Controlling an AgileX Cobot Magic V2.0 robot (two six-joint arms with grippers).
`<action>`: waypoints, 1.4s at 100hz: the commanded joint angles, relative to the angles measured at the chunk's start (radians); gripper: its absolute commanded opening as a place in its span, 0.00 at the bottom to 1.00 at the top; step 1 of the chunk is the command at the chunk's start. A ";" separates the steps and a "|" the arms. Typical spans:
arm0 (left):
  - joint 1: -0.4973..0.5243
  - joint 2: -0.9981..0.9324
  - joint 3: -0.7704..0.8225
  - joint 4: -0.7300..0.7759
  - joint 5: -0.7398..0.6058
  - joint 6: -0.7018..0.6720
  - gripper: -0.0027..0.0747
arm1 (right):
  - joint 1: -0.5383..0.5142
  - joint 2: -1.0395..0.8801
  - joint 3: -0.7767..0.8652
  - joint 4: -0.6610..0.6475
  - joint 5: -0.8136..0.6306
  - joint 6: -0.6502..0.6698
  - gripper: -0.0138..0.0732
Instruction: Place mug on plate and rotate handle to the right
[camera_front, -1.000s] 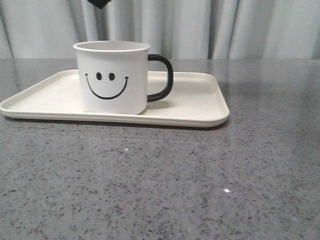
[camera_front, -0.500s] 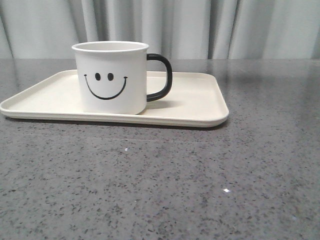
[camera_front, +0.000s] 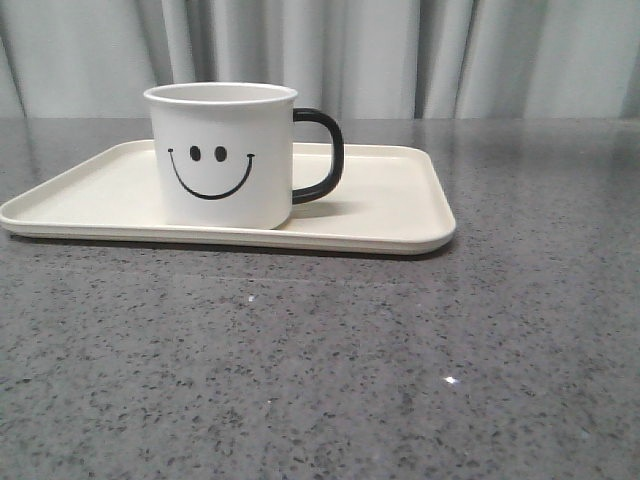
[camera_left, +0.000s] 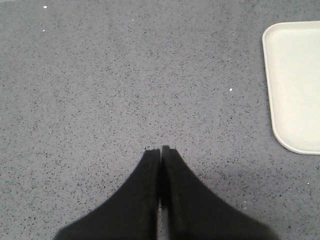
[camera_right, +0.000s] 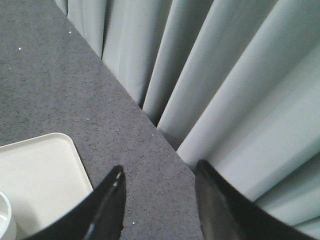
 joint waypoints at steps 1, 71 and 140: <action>0.001 -0.002 -0.027 -0.001 -0.066 -0.008 0.01 | -0.042 -0.068 -0.027 0.070 -0.033 0.004 0.56; 0.001 -0.002 -0.027 -0.001 -0.066 -0.008 0.01 | -0.365 -0.166 -0.027 0.354 -0.007 0.003 0.56; 0.001 -0.002 -0.027 -0.001 -0.066 -0.008 0.01 | -0.587 -0.166 -0.027 0.495 -0.015 0.034 0.48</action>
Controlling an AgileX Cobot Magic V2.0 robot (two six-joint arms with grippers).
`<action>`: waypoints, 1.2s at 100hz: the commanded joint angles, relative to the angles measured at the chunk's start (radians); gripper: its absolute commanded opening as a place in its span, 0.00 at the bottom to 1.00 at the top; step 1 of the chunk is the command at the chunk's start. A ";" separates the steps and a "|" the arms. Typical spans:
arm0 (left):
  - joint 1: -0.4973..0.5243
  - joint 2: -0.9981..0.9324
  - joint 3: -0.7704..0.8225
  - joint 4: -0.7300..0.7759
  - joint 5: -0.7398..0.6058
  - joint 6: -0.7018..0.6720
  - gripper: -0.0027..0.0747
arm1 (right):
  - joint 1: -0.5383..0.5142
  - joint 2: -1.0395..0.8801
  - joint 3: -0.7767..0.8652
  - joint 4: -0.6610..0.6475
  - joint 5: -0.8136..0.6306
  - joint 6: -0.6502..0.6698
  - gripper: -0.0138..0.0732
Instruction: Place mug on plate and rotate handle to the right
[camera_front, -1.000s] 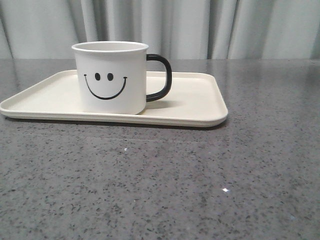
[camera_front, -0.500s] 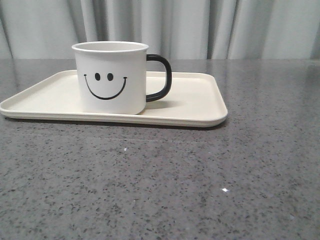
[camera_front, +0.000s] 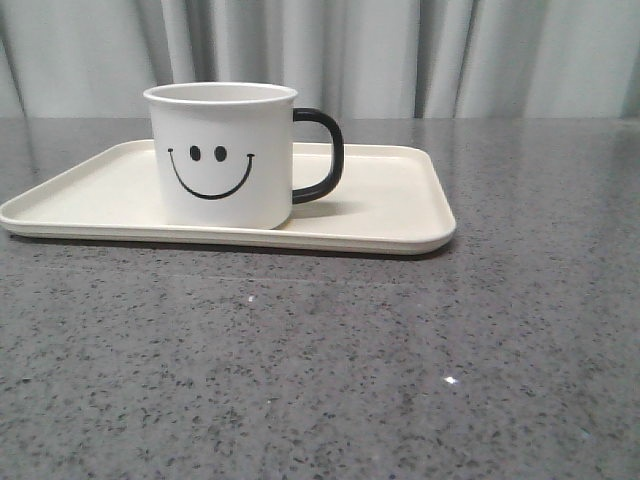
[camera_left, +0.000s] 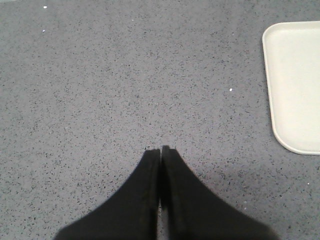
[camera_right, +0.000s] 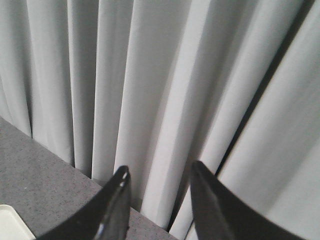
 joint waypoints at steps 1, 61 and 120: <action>0.001 -0.002 -0.027 -0.001 -0.066 -0.008 0.01 | -0.022 -0.049 -0.021 0.055 -0.017 0.008 0.48; 0.001 -0.002 -0.027 -0.001 -0.066 -0.008 0.01 | -0.028 -0.049 -0.021 0.077 0.033 0.009 0.40; 0.001 -0.002 -0.027 -0.001 -0.058 -0.008 0.01 | -0.040 -0.049 -0.021 0.219 -0.066 -0.068 0.40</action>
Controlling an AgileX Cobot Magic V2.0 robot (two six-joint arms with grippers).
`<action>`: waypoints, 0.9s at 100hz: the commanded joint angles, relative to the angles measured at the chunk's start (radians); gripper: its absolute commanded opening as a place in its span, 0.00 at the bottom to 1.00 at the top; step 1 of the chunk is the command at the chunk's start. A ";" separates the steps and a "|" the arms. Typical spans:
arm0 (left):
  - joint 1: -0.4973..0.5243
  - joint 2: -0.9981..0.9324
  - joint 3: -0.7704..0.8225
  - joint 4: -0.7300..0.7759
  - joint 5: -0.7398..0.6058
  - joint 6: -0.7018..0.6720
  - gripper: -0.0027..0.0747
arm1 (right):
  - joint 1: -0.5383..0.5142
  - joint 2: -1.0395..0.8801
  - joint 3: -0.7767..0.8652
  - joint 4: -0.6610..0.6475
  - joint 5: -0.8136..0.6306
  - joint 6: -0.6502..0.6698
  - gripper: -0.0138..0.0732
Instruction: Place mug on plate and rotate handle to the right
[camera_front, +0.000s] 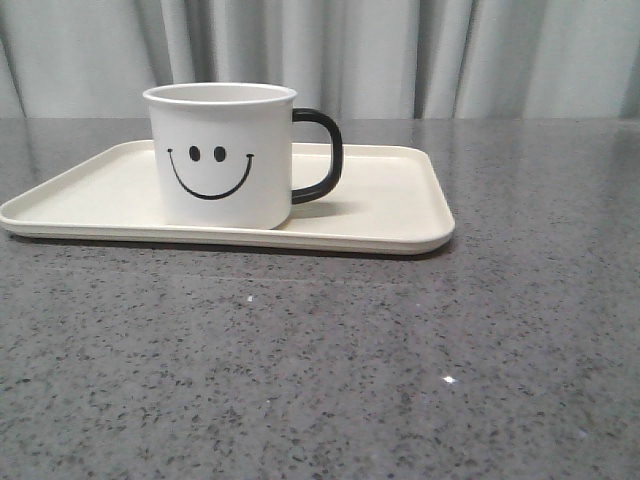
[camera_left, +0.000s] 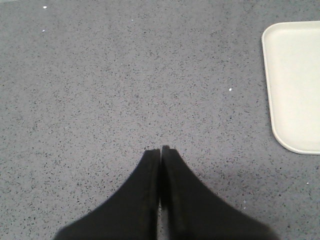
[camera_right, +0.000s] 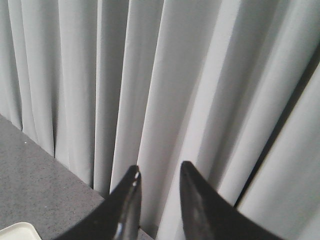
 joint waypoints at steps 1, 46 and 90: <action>0.001 -0.002 -0.027 -0.001 -0.058 -0.008 0.01 | -0.019 -0.045 -0.021 0.075 -0.065 -0.016 0.40; 0.001 -0.002 -0.027 -0.001 -0.082 -0.008 0.01 | -0.275 -0.056 -0.021 0.373 0.034 -0.034 0.40; 0.001 -0.002 -0.027 -0.001 -0.086 -0.008 0.01 | -0.304 -0.049 -0.021 0.447 0.053 -0.016 0.40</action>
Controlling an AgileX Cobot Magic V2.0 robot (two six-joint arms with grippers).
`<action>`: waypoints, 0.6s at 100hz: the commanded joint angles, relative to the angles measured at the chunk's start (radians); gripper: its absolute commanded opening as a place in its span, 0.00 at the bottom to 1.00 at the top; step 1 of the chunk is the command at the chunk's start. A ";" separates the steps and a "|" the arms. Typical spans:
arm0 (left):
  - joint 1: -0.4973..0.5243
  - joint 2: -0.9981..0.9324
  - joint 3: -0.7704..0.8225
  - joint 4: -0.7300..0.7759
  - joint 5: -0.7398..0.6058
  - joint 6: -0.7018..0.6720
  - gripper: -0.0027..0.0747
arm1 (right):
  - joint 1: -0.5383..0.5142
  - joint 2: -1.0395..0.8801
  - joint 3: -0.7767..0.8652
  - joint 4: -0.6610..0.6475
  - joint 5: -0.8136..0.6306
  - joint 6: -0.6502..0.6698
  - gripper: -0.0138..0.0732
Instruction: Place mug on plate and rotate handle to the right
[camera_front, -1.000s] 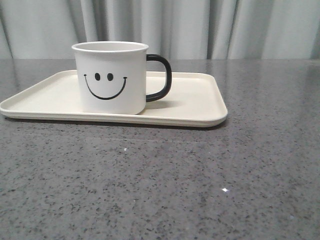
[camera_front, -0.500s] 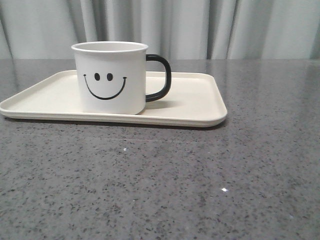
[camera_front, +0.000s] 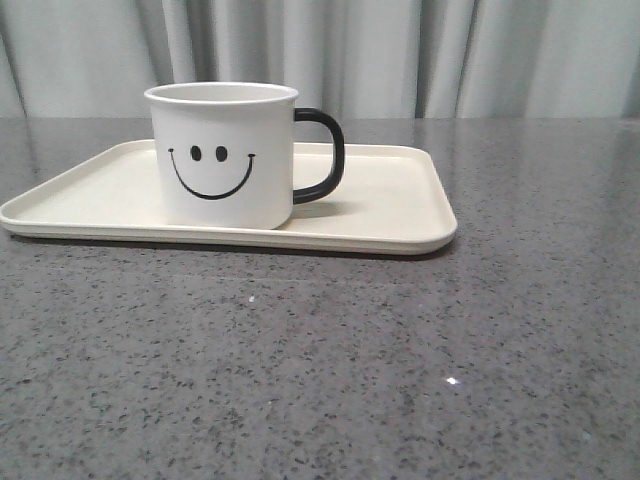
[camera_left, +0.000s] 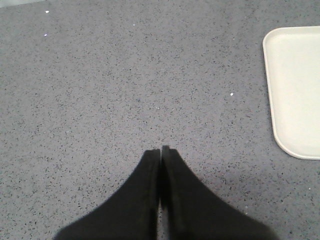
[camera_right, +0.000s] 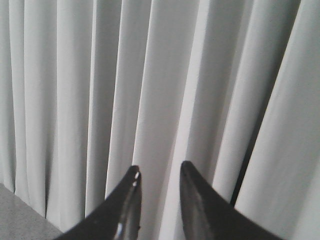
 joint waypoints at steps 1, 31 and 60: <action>0.001 -0.002 -0.027 -0.001 -0.071 -0.008 0.01 | -0.007 -0.034 -0.019 0.084 0.051 0.002 0.40; 0.001 -0.002 -0.027 -0.001 -0.072 -0.008 0.01 | -0.007 -0.034 -0.019 0.022 -0.028 -0.016 0.40; 0.001 -0.002 -0.027 -0.001 -0.074 -0.008 0.01 | -0.007 -0.017 -0.018 -0.295 -0.052 0.057 0.40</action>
